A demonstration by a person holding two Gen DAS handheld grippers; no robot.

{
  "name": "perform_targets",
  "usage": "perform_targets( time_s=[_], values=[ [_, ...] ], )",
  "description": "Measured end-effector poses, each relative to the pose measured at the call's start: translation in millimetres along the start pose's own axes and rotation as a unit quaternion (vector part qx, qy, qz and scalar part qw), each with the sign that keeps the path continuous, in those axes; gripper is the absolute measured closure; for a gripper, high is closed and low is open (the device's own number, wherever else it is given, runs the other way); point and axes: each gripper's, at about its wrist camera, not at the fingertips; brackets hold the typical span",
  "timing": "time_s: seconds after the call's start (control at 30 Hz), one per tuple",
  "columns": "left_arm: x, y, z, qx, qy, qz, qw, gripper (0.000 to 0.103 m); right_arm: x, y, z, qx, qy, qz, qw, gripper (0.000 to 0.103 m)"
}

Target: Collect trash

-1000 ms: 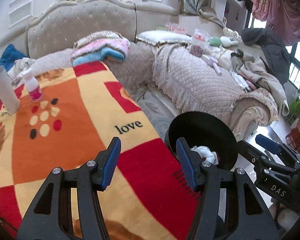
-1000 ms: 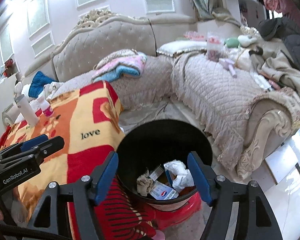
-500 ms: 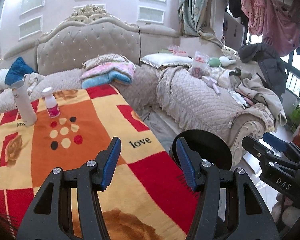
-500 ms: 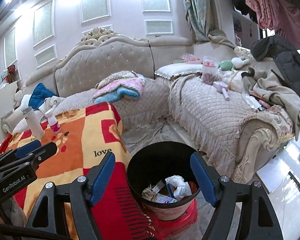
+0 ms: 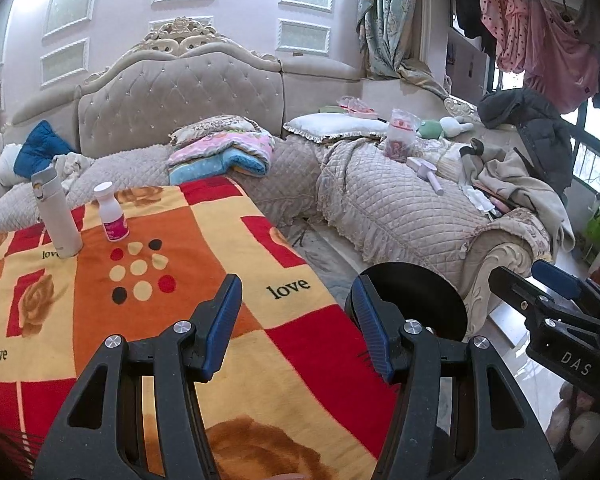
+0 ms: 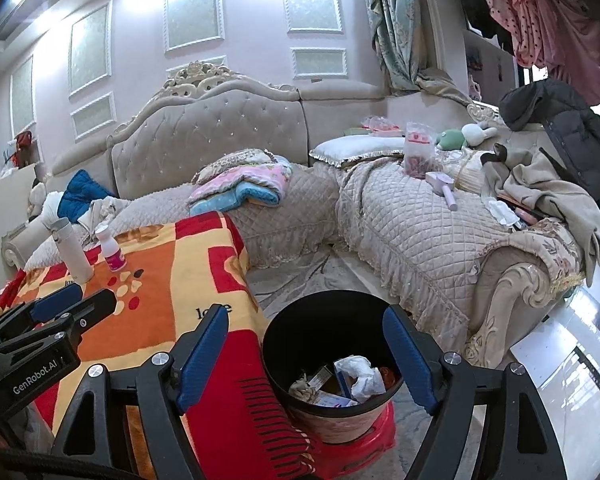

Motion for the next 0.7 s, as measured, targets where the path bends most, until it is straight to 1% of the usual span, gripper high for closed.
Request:
perform_targets(
  time_s=[0.7],
  values=[
    [5.9, -4.9, -1.5, 0.007, -0.001, -0.005, 1.0, 0.047, 1.5, -6.9, -3.1, 0.012, 0.002, 0.002, 1.0, 0.023]
  ],
)
Point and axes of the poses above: each gripper's, at about its wrist camera, not at the fingertips, and y roughly against the way its jaws point, x to its left, z to its top, and after that the axes turned 4 degrees about -z, right-handed
